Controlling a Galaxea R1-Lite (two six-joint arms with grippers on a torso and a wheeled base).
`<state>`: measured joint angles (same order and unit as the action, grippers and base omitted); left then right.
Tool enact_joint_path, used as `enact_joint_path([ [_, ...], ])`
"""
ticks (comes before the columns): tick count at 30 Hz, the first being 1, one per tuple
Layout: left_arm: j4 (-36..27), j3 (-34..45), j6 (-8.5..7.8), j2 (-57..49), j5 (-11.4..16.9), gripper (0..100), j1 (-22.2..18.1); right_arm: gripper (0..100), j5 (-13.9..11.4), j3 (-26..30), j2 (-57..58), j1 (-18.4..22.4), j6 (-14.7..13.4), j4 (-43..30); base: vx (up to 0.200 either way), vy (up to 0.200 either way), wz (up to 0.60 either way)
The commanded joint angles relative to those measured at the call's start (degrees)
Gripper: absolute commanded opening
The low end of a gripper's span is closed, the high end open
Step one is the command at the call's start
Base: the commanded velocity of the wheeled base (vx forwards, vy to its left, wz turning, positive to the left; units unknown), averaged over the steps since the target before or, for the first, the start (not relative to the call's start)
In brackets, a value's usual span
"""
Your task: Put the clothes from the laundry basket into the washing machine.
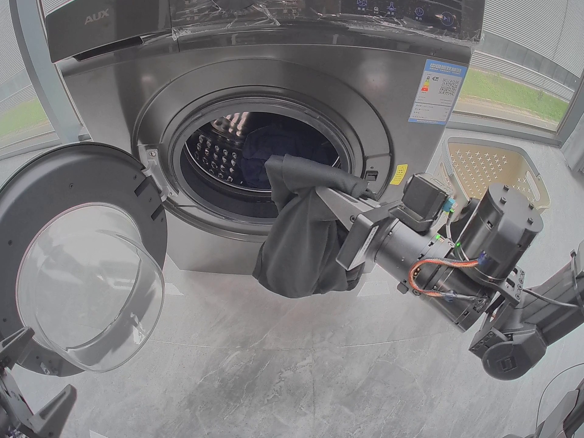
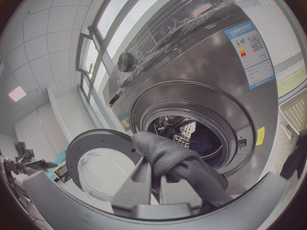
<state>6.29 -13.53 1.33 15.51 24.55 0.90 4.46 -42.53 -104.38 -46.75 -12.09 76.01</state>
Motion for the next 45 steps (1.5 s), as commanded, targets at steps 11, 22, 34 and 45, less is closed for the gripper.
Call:
enact_joint_path([
  [11,18.85,0.00,-0.10,44.79,9.81,100,13.60,0,-2.26,-7.74,-5.66,-0.36,-2.15,1.86,0.000,0.000,0.00],
  [22,28.95,-5.10,0.08,65.09,9.11,100,17.99,0,-1.74,-10.64,-6.45,-0.01,-2.41,2.21,0.000,0.000,0.00],
  [34,36.51,-9.67,0.08,79.42,7.70,100,18.96,0,-1.39,-9.32,-6.45,-0.53,-2.41,2.13,0.000,0.000,0.00],
  [45,39.32,-15.82,0.78,89.35,3.92,100,18.96,0,-1.39,-7.21,-5.84,-0.97,-2.41,2.65,0.000,0.000,0.00],
])
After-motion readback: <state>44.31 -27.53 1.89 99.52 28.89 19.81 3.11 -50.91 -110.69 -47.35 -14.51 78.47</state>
